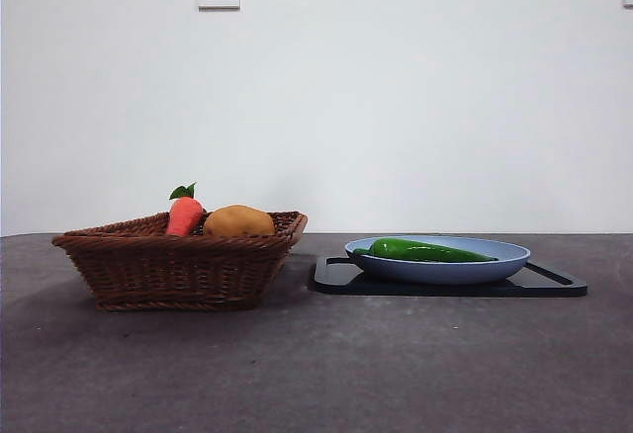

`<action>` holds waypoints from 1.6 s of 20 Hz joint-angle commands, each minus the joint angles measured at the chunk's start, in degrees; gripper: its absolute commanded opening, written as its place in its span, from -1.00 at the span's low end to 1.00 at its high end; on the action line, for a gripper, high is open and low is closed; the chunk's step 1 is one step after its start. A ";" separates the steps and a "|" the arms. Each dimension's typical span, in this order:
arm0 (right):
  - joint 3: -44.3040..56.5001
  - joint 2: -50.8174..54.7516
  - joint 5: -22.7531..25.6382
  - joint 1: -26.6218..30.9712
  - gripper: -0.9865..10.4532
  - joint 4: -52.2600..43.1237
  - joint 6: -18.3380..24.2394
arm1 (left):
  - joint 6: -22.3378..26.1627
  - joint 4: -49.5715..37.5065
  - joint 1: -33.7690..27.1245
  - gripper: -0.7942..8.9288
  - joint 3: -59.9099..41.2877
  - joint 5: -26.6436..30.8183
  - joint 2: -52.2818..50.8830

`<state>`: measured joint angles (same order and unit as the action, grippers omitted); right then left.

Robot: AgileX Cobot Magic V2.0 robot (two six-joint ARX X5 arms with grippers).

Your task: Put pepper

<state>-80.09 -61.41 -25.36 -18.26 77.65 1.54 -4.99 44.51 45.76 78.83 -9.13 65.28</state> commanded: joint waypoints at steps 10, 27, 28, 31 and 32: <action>-1.07 -0.44 -0.04 -0.07 -0.81 0.85 0.50 | 5.55 -10.60 -6.54 -0.82 1.07 6.67 -1.79; -1.07 -0.42 -0.04 -0.07 -0.81 0.85 0.50 | 9.16 -50.14 -42.16 -0.82 -49.92 12.13 -43.54; -1.07 -0.42 -0.04 -0.07 -0.81 0.85 0.50 | 9.07 -50.53 -42.75 -0.82 -53.07 12.11 -45.46; -1.07 -0.42 -0.02 -0.07 -0.81 0.85 0.50 | 7.87 -50.49 -44.15 -0.82 -61.94 12.07 -51.39; -1.07 -0.42 -0.02 -0.07 -0.81 0.85 0.50 | 7.19 -50.49 -44.50 -0.82 -64.30 12.07 -53.00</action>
<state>-80.09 -61.41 -25.36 -18.24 77.65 1.54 3.36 -5.21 1.45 14.37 2.85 12.40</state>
